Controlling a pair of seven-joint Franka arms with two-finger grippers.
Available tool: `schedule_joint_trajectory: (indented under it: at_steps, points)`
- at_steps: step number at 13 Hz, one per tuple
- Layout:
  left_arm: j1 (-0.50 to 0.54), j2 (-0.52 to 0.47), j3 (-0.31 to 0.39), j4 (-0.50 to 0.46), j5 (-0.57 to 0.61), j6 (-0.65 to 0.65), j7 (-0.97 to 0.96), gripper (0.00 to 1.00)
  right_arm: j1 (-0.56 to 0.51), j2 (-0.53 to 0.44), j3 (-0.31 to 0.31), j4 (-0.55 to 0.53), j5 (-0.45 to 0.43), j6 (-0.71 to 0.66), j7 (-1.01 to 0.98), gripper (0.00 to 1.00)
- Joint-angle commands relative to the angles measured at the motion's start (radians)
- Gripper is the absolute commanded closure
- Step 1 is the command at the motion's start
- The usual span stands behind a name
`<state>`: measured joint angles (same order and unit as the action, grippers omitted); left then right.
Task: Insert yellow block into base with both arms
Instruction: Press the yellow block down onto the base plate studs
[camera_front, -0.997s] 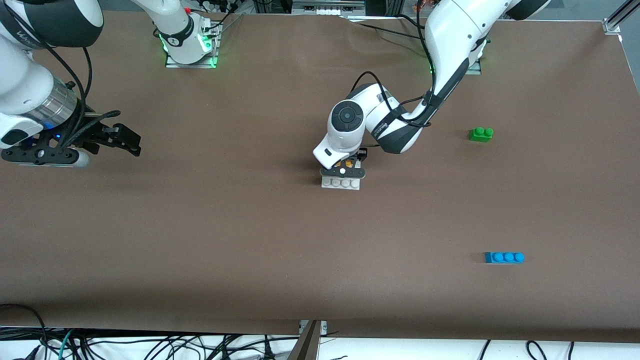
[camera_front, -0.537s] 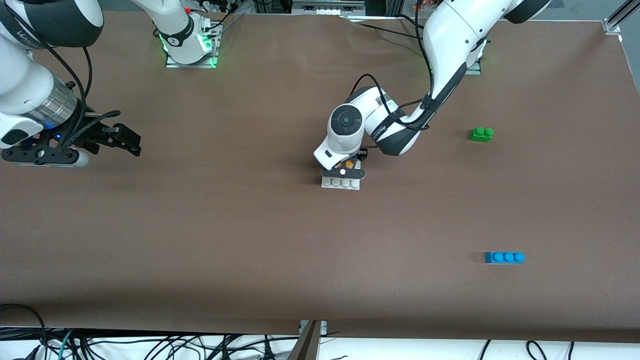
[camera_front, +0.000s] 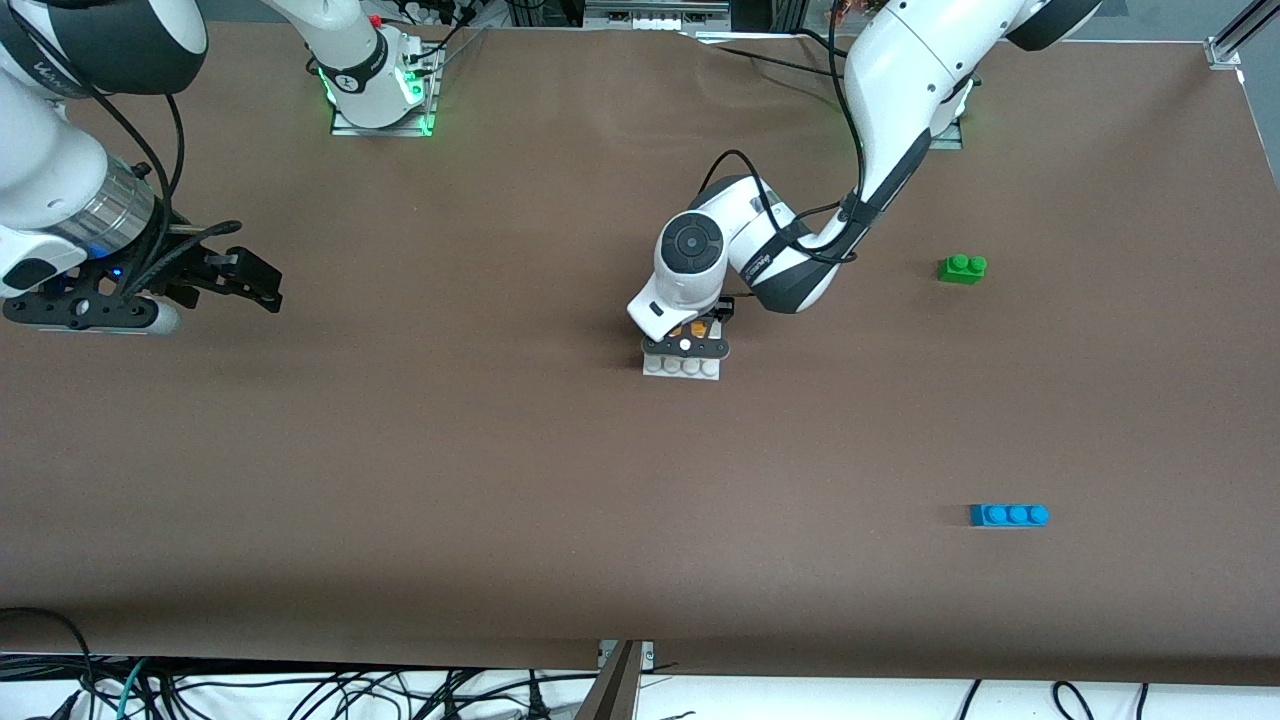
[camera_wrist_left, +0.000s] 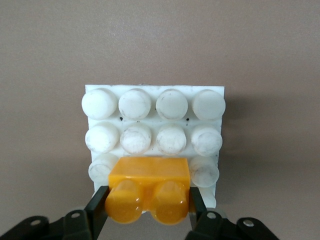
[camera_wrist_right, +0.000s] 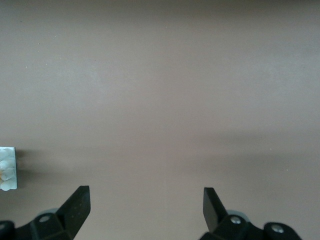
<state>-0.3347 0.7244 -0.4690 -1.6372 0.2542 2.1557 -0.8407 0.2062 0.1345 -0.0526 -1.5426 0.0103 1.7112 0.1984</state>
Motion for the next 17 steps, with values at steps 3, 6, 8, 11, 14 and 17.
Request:
schedule_joint_trajectory:
  at_steps: [3, 6, 8, 11, 14, 17]
  points:
    - [-0.01, 0.009, 0.006, 0.013, 0.03, -0.019, -0.015, 0.53, 0.001, -0.001, 0.0, 0.013, 0.0, -0.004, 0.006, 0.0]
    - [-0.01, 0.012, 0.006, 0.013, 0.03, -0.019, -0.02, 0.19, 0.001, -0.001, 0.002, 0.012, 0.0, -0.004, 0.006, 0.0]
    - [-0.012, 0.01, 0.006, 0.016, 0.03, -0.019, -0.035, 0.0, 0.001, -0.001, 0.002, 0.013, 0.0, -0.004, 0.006, 0.0]
    - [-0.01, 0.01, 0.006, 0.016, 0.03, -0.019, -0.037, 0.0, 0.001, -0.001, 0.0, 0.012, 0.0, -0.004, 0.006, 0.0]
    - [-0.009, 0.004, 0.004, 0.016, 0.03, -0.022, -0.041, 0.0, 0.001, -0.001, 0.0, 0.012, 0.0, -0.004, 0.006, 0.0]
    - [-0.007, -0.025, 0.001, 0.016, 0.03, -0.042, -0.064, 0.0, 0.001, -0.001, 0.0, 0.012, 0.0, -0.004, 0.006, 0.0]
